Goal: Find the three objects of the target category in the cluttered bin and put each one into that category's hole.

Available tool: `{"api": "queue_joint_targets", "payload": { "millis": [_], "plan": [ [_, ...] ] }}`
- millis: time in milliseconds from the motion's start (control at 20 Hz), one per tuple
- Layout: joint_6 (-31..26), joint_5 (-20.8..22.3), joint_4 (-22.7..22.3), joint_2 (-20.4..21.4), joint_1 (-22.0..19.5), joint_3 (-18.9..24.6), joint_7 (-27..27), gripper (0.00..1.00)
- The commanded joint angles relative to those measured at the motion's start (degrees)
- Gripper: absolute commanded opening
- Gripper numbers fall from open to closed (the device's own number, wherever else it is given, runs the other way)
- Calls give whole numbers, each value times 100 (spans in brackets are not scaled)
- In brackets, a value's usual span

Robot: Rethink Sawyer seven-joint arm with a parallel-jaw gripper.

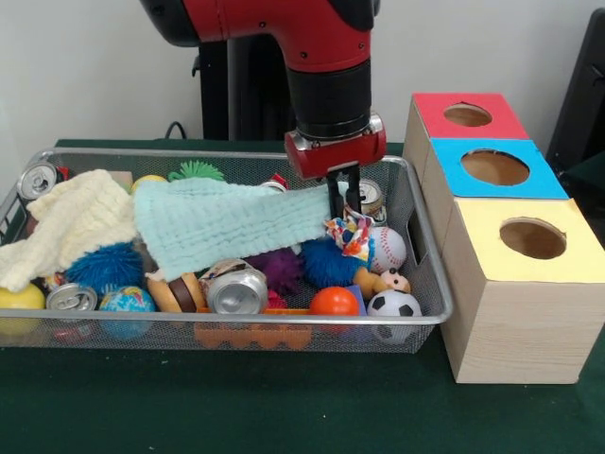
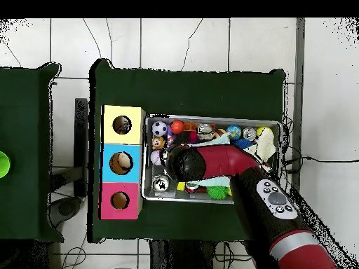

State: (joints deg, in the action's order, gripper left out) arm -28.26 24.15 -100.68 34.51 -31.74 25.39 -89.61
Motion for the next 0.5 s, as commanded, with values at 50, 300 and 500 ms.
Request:
{"api": "queue_joint_targets", "payload": {
  "millis": [50, 300, 500],
  "plan": [
    [-302, -535, -300, 135, 242, -231, -1121, 0],
    [-697, -846, -80, 213, 462, -334, -1047, 0],
    [-811, -1017, 146, 146, 570, -403, -944, 0]
  ]
}}
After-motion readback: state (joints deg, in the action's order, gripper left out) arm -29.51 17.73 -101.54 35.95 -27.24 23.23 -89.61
